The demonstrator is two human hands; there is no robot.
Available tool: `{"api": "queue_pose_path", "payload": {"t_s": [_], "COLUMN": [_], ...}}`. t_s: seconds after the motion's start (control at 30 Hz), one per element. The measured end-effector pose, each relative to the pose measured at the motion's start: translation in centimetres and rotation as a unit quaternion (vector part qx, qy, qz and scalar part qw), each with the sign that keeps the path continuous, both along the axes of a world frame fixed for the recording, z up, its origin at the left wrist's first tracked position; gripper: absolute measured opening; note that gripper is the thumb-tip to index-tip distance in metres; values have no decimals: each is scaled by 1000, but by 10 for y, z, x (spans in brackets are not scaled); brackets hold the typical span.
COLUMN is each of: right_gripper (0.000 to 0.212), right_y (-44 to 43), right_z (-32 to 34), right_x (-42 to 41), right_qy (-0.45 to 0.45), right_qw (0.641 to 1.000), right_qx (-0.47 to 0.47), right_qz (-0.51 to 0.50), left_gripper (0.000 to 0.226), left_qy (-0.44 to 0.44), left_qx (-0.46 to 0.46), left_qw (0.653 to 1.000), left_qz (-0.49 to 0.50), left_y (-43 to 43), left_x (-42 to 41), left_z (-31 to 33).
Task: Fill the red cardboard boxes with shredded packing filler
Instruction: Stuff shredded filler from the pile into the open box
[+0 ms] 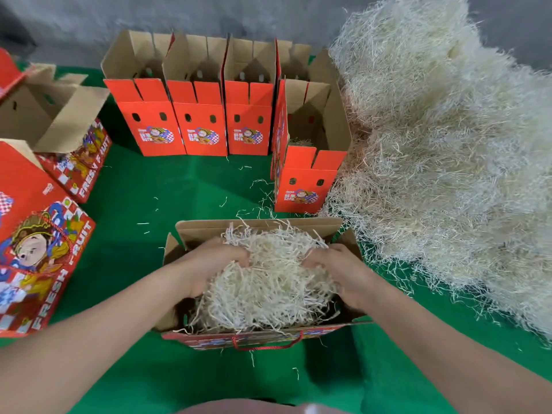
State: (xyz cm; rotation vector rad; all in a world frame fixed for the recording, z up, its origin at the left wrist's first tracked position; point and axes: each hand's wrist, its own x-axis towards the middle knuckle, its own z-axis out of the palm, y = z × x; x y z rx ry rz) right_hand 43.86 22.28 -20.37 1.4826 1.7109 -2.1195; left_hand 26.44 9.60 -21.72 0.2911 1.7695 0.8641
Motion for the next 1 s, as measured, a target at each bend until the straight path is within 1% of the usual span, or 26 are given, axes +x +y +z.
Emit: {"api": "queue_pose_path", "payload": {"t_s": [0.03, 0.07, 0.13, 0.17, 0.2, 0.3, 0.33, 0.37, 0.4, 0.43, 0.47, 0.5, 0.57, 0.63, 0.73, 0.8, 0.83, 0.87, 0.93, 0.97, 1.0], "right_gripper": [48, 41, 34, 38, 46, 73, 85, 92, 88, 76, 65, 60, 79, 93, 97, 90, 88, 91, 105, 105, 96], "right_y": [4, 7, 12, 13, 13, 3, -2, -8, -11, -11, -8, -3, 9, 17, 23, 29, 30, 29, 23, 19, 13], "right_z": [-1, -1, 1, 2, 1, 10, 10, 10, 7, 8, 10, 12, 12, 11, 14, 17, 19, 23, 28, 28, 27], "right_x": [6, 13, 23, 25, 25, 14, 8, 1, -3, -5, -3, 2, 16, 27, 37, 45, 49, 49, 39, 31, 21], "right_qy": [-7, -16, -35, -43, -43, -13, 0, -3, -16, -28, -39, -47, -54, -61, -78, -79, -76, -71, -46, -33, -19], "right_qw": [1000, 1000, 999, 999, 999, 999, 998, 997, 995, 993, 991, 990, 991, 991, 989, 991, 992, 992, 989, 985, 980], "right_qx": [5, 8, 4, 8, 9, 11, 2, 0, 12, 31, 48, 62, 75, 69, 56, 46, 46, 48, 33, 21, 16], "right_qz": [1, 7, 8, 14, 20, 52, 63, 78, 94, 108, 116, 115, 95, 94, 109, 98, 92, 97, 138, 170, 197], "left_gripper": [82, 88, 92, 92, 92, 80, 81, 80, 75, 74, 80, 87, 91, 88, 82, 80, 81, 82, 86, 86, 84], "left_qy": [17, 28, 38, 33, 15, -58, -67, -60, -38, -5, 25, 54, 109, 132, 161, 184, 187, 178, 137, 119, 99], "left_qx": [-15, -22, -34, -38, -30, 4, 9, 9, 8, 1, -10, -19, -22, -12, -6, -8, -7, 0, 11, 14, 14], "left_qw": [1000, 999, 998, 998, 999, 994, 991, 990, 992, 994, 995, 994, 989, 988, 984, 982, 982, 983, 989, 991, 993], "left_qz": [2, -3, -27, -34, -39, -97, -117, -125, -121, -109, -96, -92, -95, -82, -72, -49, -39, -34, -49, -59, -55], "left_y": [-2, -5, -7, -7, -7, 0, 5, 11, 17, 20, 19, 16, 8, 2, -1, -5, -6, -6, -1, 4, 10], "left_x": [-3, -7, -8, -8, -9, -6, 0, 6, 10, 10, 6, 0, -13, -17, -15, -21, -24, -26, -21, -15, -9], "left_z": [0, -1, -1, 0, 0, 11, 14, 14, 12, 9, 7, 6, 3, -2, -3, -3, -4, -4, -3, -3, -3]}}
